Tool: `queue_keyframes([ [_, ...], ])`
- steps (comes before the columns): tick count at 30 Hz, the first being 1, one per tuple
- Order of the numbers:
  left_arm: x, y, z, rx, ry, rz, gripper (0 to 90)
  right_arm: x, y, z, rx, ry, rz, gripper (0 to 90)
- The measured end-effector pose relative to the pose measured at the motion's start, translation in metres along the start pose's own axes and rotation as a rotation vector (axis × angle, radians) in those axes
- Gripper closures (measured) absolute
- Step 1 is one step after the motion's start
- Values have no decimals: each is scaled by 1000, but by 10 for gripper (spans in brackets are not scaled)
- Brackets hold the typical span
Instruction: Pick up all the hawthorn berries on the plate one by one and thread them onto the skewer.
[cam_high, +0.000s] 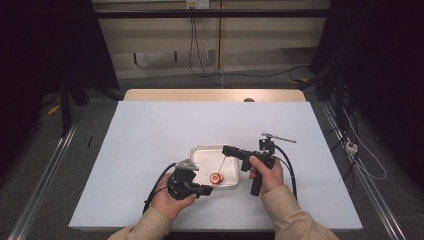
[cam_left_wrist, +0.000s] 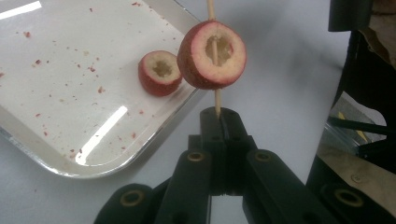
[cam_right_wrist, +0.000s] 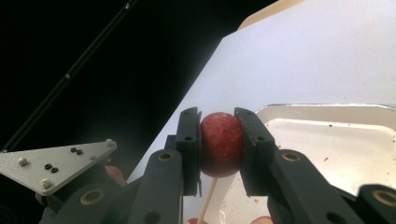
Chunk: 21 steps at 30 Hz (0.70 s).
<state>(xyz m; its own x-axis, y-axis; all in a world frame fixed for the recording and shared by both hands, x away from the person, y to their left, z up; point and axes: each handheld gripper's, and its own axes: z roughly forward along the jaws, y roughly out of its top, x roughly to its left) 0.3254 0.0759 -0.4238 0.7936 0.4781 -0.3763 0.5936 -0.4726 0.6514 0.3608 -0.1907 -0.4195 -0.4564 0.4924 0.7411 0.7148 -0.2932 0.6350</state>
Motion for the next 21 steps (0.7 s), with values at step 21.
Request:
queue_keyframes([
  [21, 2, 1, 0, -20, 49, 3, 900, 7, -9, 0, -8, 26, -27, 733],
])
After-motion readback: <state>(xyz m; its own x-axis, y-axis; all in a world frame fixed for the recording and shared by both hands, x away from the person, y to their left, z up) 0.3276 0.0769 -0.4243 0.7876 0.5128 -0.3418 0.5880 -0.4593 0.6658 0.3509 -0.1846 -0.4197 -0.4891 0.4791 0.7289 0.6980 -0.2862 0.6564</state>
